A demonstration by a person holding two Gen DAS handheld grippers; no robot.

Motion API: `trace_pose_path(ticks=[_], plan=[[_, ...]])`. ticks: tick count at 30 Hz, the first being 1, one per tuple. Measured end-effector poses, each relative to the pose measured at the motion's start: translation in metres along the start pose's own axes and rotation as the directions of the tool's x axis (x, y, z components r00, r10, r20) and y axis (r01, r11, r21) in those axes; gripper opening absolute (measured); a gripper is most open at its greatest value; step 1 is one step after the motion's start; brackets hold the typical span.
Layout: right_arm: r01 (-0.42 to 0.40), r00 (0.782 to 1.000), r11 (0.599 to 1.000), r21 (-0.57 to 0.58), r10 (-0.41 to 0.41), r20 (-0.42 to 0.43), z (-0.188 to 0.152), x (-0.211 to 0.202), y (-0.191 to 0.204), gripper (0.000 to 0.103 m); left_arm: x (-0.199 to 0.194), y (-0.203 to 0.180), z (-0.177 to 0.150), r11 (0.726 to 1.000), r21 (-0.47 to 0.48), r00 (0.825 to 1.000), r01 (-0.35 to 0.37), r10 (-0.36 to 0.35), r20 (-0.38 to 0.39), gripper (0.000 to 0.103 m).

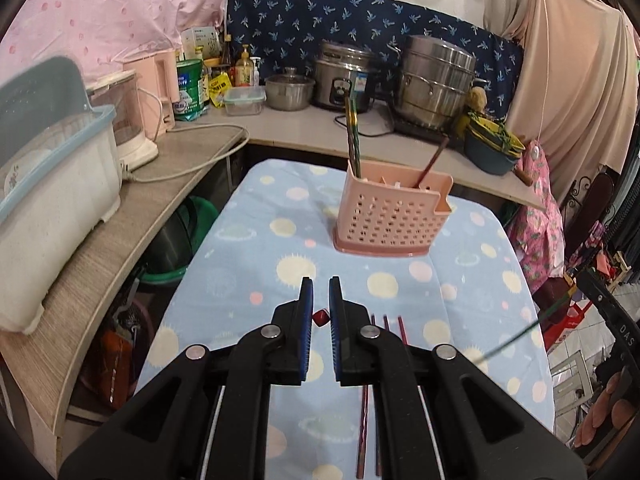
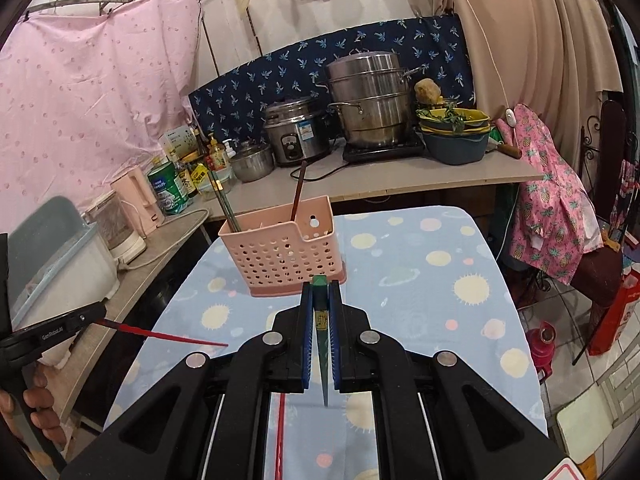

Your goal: Organize utensils

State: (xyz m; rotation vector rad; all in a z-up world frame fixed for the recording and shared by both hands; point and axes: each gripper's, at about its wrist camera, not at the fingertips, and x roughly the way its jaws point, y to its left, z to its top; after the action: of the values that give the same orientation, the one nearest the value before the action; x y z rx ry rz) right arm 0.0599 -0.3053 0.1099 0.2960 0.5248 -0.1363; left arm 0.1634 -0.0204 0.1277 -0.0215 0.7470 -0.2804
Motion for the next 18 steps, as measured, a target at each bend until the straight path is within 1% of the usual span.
trace_pose_path(ticks=[4,9,13,15,16,18], plan=[[-0.016,1.0,1.0,0.015,0.016,0.003,0.013,0.01,0.0,0.007,0.006,-0.002,0.02,1.0,0.0,1.0,-0.005,0.005,0.02,0.008],[-0.049,0.999,0.998,0.033,0.048,0.02,0.033,0.019,0.003,0.007,0.006,-0.006,0.05,1.0,-0.003,0.998,0.01,-0.01,0.054,0.008],[-0.084,0.995,0.995,0.06,0.081,0.051,0.059,0.026,0.003,0.007,0.002,-0.009,0.083,0.999,-0.015,0.995,0.033,-0.032,0.094,0.007],[-0.1,0.993,0.992,0.073,0.095,0.073,0.075,0.031,0.004,0.007,-0.002,-0.013,0.103,0.999,-0.012,0.991,0.035,-0.033,0.13,0.007],[-0.107,0.991,0.991,0.077,0.1,0.086,0.083,0.033,0.004,0.007,-0.004,-0.016,0.112,0.999,-0.01,0.989,0.037,-0.035,0.147,0.004],[-0.112,0.988,0.991,0.077,0.103,0.114,0.102,0.038,0.007,0.007,-0.008,-0.022,0.131,0.999,-0.007,0.982,0.045,-0.043,0.183,0.003]])
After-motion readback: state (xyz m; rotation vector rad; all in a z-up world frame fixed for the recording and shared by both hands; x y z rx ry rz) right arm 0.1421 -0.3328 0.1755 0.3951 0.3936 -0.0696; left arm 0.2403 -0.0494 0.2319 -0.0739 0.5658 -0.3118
